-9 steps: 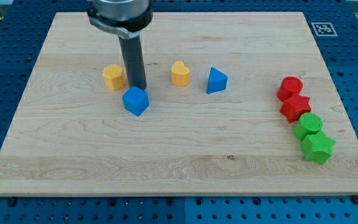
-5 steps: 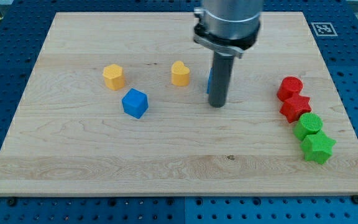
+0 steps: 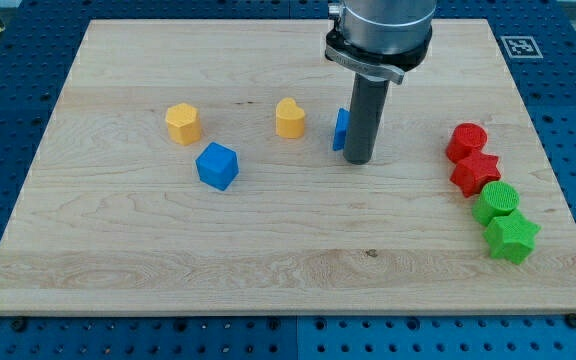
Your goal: Slide the triangle to the top right side of the hexagon
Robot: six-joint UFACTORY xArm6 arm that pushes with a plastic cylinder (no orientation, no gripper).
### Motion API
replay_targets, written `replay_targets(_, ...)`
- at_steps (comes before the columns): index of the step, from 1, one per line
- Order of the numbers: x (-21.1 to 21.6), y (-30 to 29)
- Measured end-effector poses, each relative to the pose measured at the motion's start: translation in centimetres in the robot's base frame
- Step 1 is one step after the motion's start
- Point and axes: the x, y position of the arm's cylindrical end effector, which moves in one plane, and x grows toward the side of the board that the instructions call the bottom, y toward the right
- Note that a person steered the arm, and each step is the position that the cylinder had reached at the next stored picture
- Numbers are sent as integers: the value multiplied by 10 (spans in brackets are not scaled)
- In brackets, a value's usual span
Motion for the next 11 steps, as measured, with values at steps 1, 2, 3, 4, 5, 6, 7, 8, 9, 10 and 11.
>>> replay_targets(1,-9,-3)
replay_targets(2,-18,-9)
replay_targets(3,-30,-12)
replay_targets(4,-46,-13)
replay_targets(5,-65,-20)
replay_targets(6,-72,-19)
replay_targets(7,-69,14)
replay_targets(8,-80,42)
replay_targets(9,-109,43)
replay_targets(10,-123,34)
replay_targets(11,-114,14)
